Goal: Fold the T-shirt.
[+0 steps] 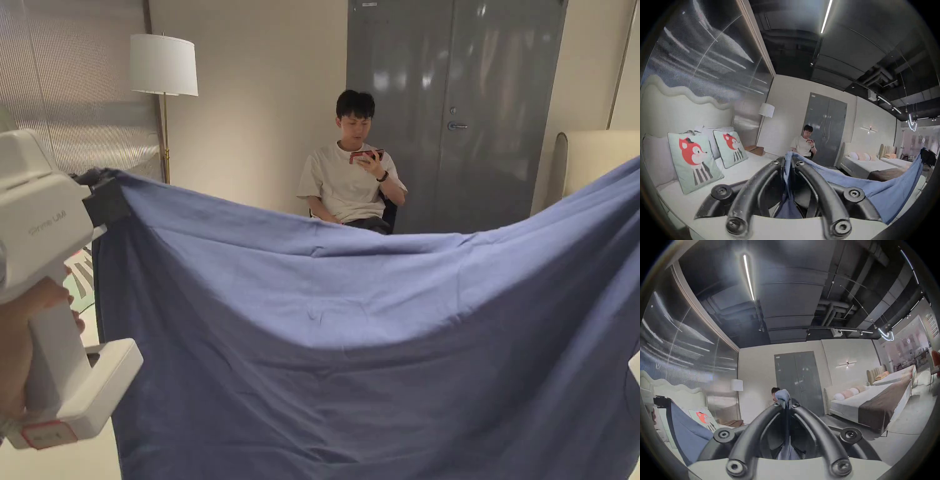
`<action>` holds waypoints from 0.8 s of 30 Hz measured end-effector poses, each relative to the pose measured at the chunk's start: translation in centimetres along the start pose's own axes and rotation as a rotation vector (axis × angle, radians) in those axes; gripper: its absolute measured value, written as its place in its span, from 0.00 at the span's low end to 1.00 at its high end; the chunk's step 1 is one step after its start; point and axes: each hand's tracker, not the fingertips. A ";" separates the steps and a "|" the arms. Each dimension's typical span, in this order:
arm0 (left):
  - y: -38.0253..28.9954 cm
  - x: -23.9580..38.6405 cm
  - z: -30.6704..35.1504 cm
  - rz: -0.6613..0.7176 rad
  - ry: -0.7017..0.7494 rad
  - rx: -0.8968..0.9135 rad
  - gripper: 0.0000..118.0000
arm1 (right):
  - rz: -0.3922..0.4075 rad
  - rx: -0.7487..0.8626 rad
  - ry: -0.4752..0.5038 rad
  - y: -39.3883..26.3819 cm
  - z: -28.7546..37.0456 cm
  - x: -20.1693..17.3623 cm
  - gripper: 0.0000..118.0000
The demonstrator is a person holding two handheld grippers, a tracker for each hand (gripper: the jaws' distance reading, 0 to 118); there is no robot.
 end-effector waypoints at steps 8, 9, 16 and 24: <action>3.6 -0.7 -7.0 0.009 0.041 0.003 0.02 | 0.018 -0.014 -0.014 1.7 -9.3 -0.2 0.02; 4.0 -0.6 -8.0 0.007 0.054 0.007 0.02 | 0.030 -0.013 -0.017 1.8 -10.5 -0.4 0.02; 6.5 0.0 -15.5 -0.007 0.103 -0.010 0.02 | 0.082 -0.039 -0.022 1.9 -18.6 -1.3 0.02; 7.4 0.8 -22.7 0.017 0.149 -0.020 0.02 | 0.168 -0.030 -0.039 -0.1 -25.6 -2.7 0.02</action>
